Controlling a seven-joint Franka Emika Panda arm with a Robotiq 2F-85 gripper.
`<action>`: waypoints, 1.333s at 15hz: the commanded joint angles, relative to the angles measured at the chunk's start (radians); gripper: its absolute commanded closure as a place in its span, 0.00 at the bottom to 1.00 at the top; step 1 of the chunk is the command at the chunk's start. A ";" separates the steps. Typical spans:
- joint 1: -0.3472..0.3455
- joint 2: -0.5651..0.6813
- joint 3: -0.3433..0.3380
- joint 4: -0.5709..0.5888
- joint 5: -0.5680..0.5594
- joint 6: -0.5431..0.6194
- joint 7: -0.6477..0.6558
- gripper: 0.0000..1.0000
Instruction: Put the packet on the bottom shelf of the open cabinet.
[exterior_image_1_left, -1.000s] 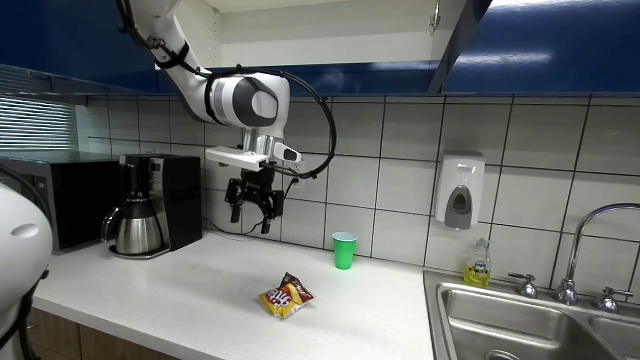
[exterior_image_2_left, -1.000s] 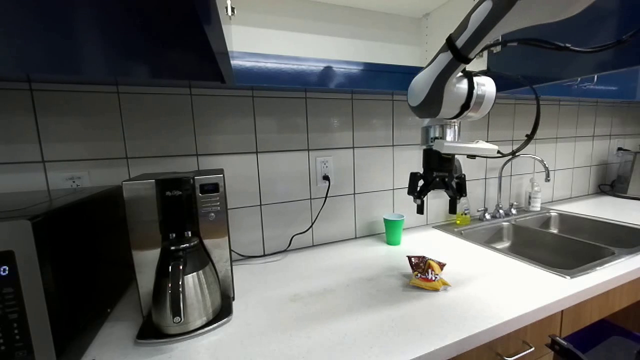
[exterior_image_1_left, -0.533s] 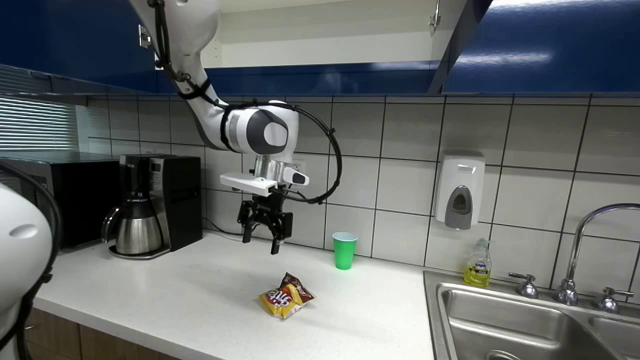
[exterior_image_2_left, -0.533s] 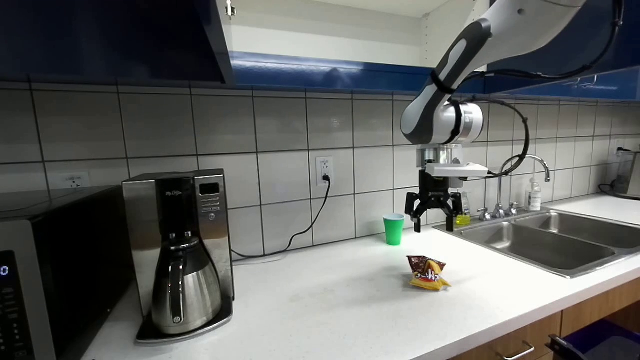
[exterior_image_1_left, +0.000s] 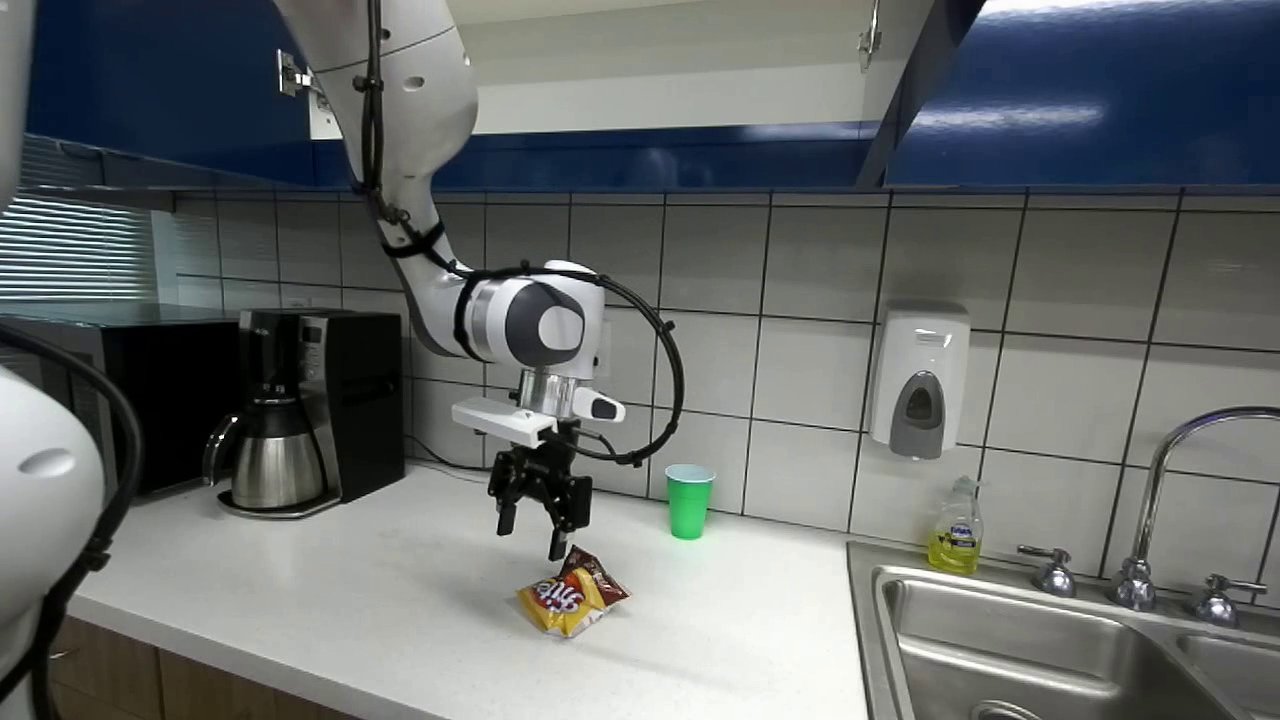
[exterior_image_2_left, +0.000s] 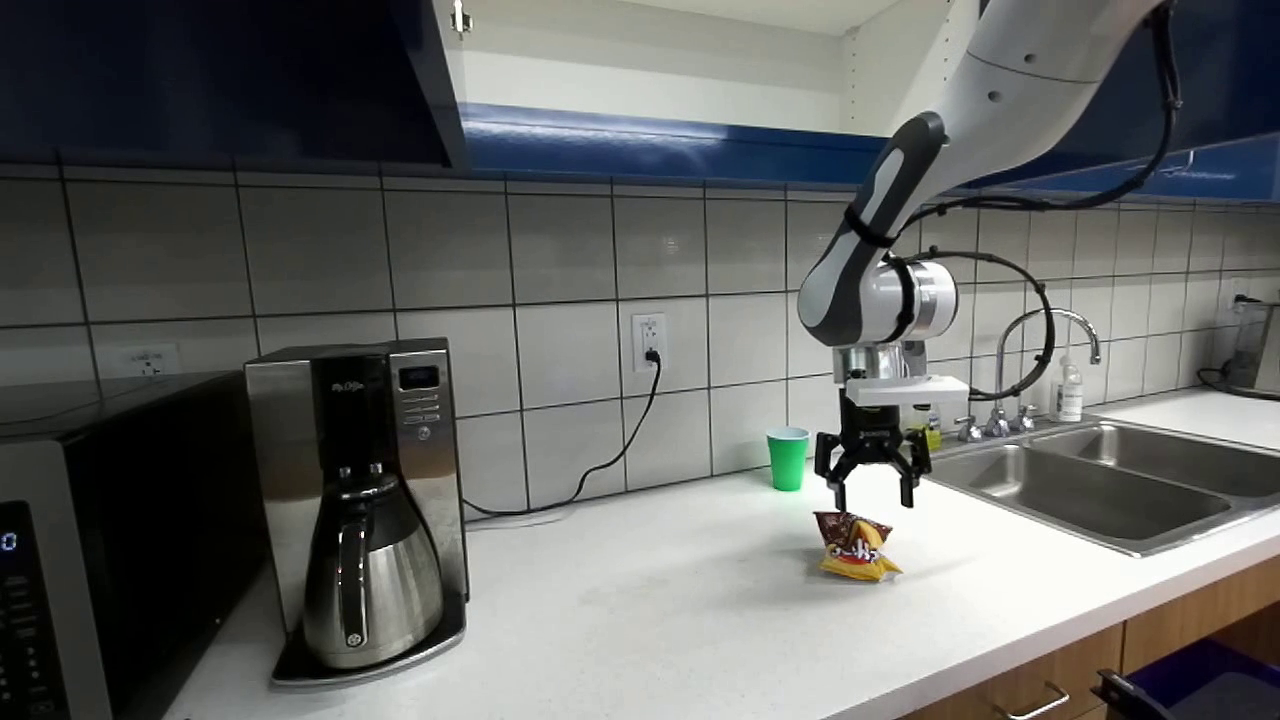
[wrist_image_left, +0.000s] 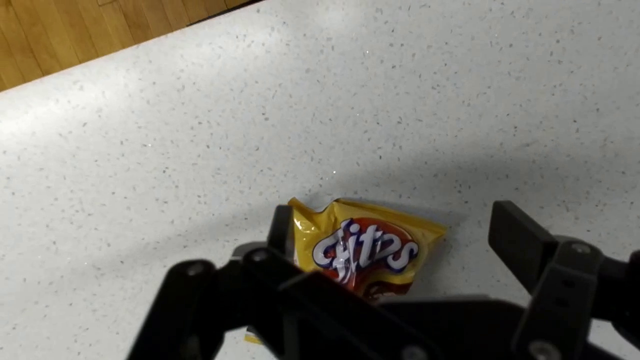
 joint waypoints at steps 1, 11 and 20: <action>-0.008 0.058 -0.005 0.023 -0.028 0.054 0.067 0.00; 0.009 0.174 -0.026 0.066 -0.022 0.185 0.196 0.00; 0.033 0.238 -0.050 0.097 -0.022 0.255 0.290 0.00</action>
